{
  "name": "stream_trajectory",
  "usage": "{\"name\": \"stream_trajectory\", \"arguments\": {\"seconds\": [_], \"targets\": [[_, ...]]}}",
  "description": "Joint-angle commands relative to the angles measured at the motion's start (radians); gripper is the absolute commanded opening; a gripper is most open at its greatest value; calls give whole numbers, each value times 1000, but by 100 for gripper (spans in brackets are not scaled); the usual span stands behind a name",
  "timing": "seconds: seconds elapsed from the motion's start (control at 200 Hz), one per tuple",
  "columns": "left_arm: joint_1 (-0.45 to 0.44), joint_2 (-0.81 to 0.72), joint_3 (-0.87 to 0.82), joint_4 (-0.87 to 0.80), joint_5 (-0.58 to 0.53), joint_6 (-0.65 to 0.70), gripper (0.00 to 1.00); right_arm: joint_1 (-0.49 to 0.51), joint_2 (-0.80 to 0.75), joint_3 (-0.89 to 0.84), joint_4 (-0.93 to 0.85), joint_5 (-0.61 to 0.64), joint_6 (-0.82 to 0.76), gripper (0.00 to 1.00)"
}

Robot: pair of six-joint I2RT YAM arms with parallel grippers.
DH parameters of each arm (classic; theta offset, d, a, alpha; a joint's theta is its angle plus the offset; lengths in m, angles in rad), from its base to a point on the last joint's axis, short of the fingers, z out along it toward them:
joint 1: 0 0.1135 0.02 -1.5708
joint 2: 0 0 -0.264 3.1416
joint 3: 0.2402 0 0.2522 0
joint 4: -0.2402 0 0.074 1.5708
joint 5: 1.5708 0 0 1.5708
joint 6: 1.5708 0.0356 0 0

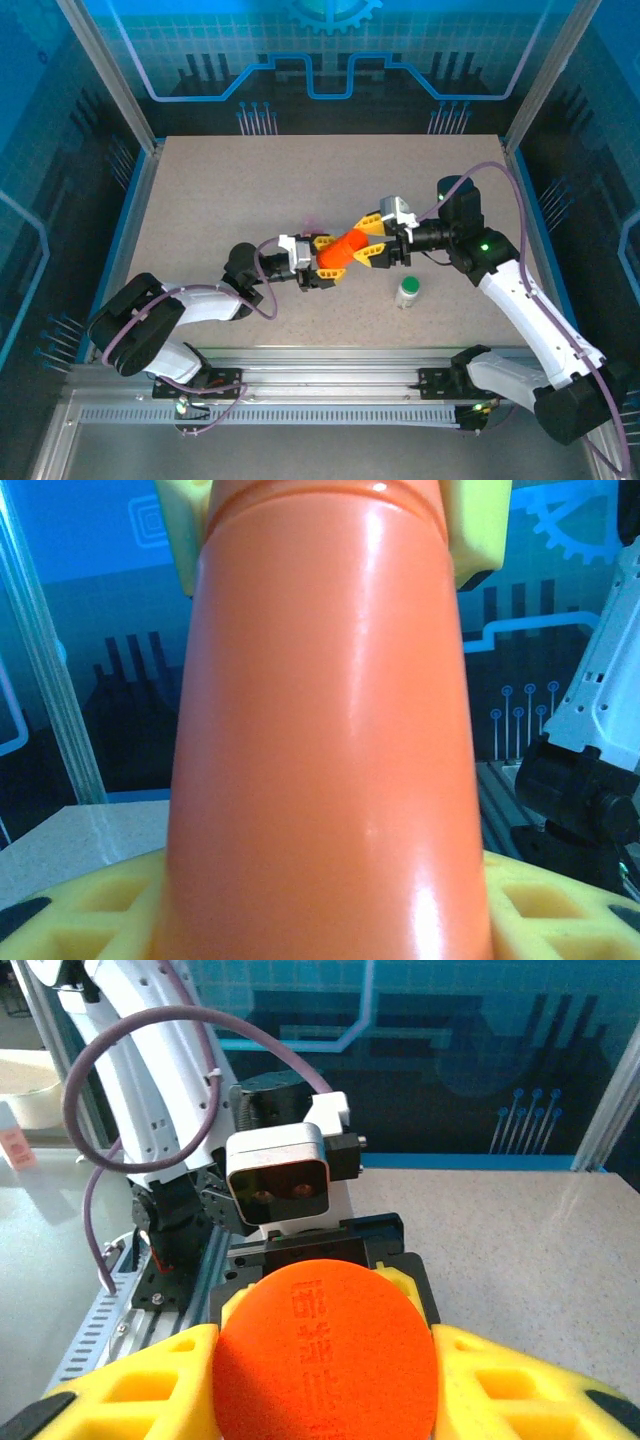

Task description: Sort the pills into containers

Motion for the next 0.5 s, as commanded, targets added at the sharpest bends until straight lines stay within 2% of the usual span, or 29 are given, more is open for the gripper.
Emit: {"name": "stream_trajectory", "arguments": {"seconds": [0.0, 0.235, 0.495], "targets": [[3, -18, 18, 42, -55, 7, 0, 41, 13, 7, -20, 134, 58, 43], [2, -50, 31, -37, -90, 73, 0, 129, 35, -50, -41, 372, 220, 41], [-11, -92, 40, -130, -167, 155, 0, 209, 13, -49, -85, 581, 413, 46]]}}
